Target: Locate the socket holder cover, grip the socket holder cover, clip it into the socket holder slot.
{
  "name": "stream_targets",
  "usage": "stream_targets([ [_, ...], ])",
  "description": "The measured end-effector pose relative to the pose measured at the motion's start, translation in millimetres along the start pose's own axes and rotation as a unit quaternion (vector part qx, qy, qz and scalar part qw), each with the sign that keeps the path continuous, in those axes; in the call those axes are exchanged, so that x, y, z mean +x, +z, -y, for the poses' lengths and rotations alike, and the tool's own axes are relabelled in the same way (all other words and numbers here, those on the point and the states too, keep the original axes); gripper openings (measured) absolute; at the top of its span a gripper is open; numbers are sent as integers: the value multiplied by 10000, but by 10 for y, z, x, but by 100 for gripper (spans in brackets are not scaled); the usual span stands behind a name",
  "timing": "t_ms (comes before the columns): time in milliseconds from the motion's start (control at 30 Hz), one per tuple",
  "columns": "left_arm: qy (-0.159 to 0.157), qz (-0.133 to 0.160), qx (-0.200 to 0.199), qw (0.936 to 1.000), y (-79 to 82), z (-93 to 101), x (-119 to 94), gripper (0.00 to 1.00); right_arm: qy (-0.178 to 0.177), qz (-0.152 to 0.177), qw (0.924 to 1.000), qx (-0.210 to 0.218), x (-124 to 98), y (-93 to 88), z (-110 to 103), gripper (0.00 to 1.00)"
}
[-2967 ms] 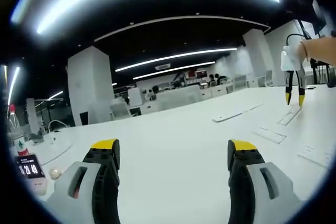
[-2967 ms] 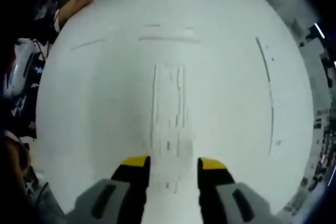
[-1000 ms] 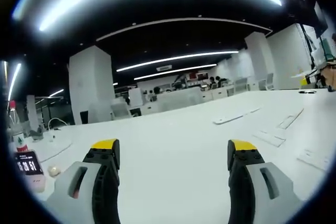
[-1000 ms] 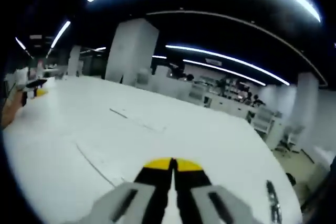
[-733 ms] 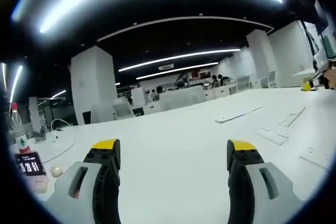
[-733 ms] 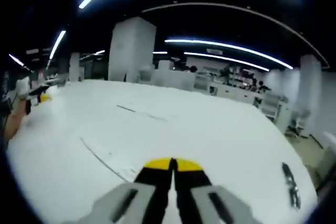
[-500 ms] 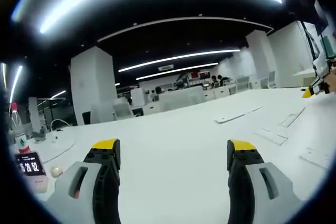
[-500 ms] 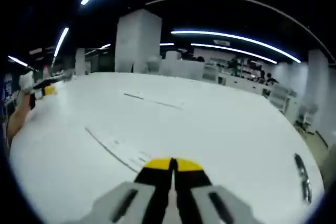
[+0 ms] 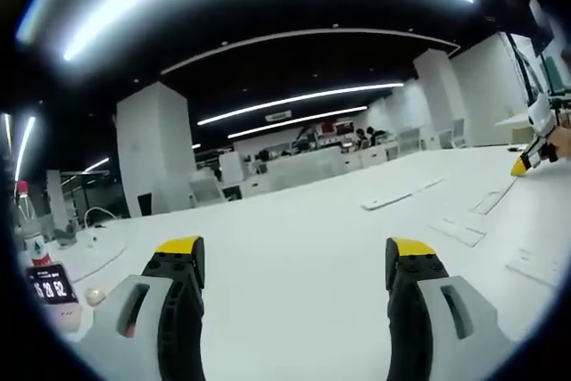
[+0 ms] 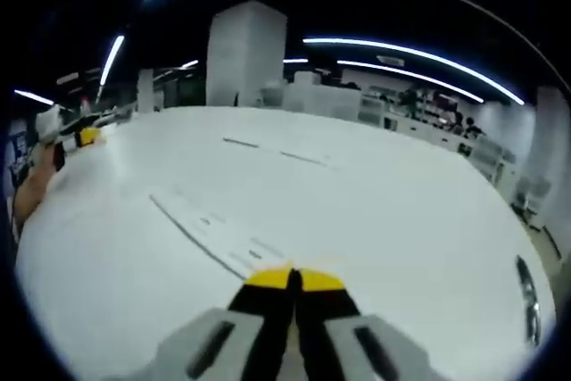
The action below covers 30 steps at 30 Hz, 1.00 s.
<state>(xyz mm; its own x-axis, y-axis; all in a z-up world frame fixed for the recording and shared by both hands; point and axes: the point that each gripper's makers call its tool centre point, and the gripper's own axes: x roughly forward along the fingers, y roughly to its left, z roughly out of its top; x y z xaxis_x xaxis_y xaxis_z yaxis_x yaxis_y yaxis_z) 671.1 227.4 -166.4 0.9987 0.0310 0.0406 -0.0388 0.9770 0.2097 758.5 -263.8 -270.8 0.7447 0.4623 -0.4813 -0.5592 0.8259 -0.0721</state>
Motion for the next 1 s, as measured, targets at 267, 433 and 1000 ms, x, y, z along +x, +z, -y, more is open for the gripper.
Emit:
stream_targets([
  [267, -35, -7, 17, 10000, 6, -25, 65, 81, 35, -44, 9999, -94, 7, -11, -59, 4],
  [433, -42, -18, 36, 10000, -12, -16, 63, 81, 67, -24, 10000, -46, 43, 11, -56, 4],
  [1000, -25, -88, 69, 9999, -52, -17, 71, 81, 297, 140, 9990, 302, 112, 46, -71, 4],
])
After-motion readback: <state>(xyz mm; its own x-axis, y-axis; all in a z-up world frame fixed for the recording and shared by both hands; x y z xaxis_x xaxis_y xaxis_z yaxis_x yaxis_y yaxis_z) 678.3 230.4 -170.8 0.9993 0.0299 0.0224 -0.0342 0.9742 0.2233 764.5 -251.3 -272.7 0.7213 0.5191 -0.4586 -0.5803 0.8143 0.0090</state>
